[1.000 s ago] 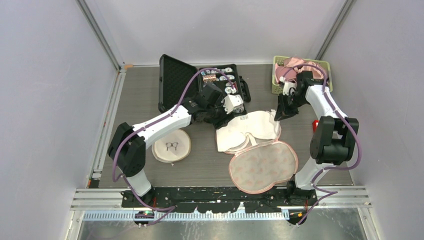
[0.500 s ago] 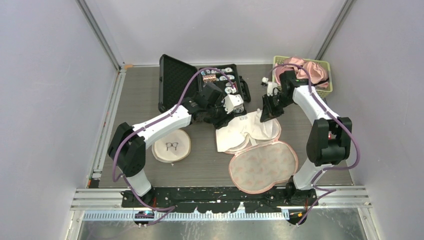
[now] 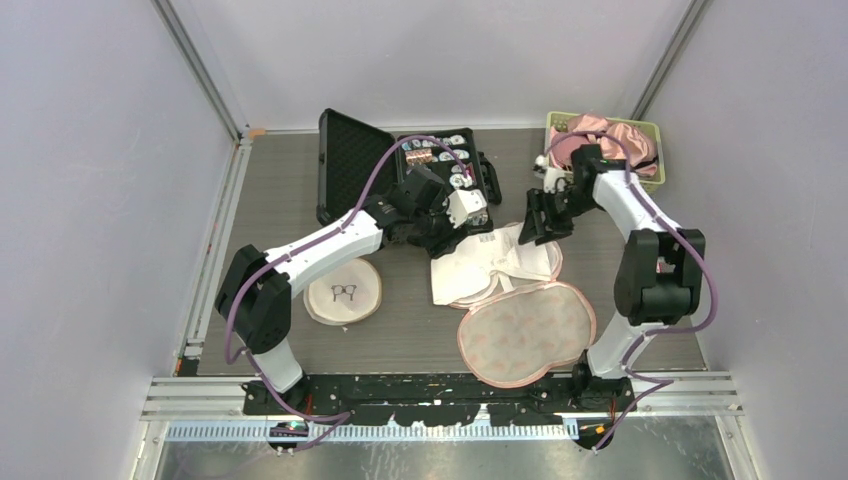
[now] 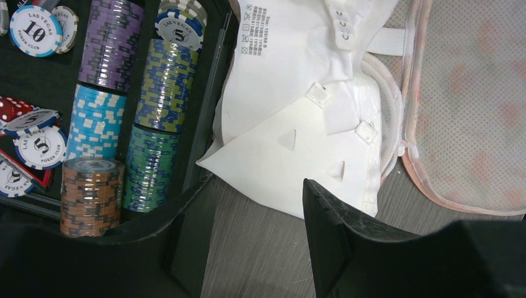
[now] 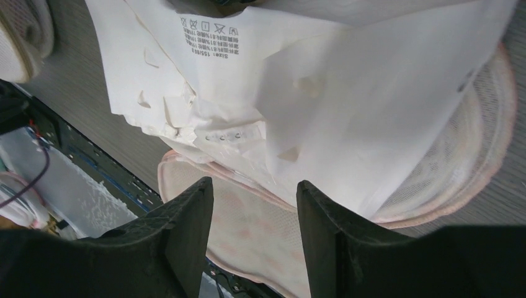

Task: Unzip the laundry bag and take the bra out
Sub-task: Pick up the bra from the laundry bag.

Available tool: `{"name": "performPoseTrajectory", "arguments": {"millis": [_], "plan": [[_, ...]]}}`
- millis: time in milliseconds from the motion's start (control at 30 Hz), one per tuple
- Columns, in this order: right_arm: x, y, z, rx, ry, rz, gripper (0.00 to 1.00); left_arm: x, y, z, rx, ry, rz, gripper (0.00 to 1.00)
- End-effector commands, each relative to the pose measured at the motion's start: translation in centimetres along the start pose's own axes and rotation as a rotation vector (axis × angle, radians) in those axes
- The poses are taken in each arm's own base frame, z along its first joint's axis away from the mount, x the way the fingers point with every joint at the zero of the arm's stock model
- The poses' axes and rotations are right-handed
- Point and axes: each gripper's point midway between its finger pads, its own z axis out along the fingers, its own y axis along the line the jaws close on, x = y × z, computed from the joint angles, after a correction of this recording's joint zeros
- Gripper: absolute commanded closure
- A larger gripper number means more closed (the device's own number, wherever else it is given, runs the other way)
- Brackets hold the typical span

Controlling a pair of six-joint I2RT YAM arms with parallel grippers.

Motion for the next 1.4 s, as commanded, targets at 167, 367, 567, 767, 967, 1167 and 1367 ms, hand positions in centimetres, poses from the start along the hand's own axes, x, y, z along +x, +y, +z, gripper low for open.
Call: {"name": "performPoseTrajectory", "arguments": {"millis": [167,367,567,767,967,1167,1367], "plan": [[-1.2,-3.3,-3.9,0.014,-0.210,0.156,0.49,-1.9,0.0,-1.2,0.008,-0.058,-0.005,0.45],[-0.5,-6.3,-1.3,0.013,-0.152,0.221,0.56,-2.2,0.0,-1.4,0.009,-0.057,-0.007,0.45],[-0.1,-7.6,1.0,-0.014,-0.109,0.236,0.57,-1.9,-0.1,-1.5,0.013,-0.050,-0.014,0.46],[0.1,-7.5,2.2,-0.047,-0.098,0.267,0.58,-1.9,-0.2,-1.7,0.014,-0.047,-0.014,0.46],[0.2,-7.7,2.8,-0.036,-0.085,0.277,0.53,-1.9,-0.1,-1.7,0.014,-0.045,-0.008,0.46],[0.5,-8.9,1.9,0.030,-0.085,0.248,0.51,-2.0,-0.1,-1.9,0.013,-0.047,-0.002,0.46],[0.9,-9.4,1.7,0.033,-0.070,0.230,0.51,-1.6,-0.3,-1.9,0.019,-0.041,-0.003,0.46]]}}
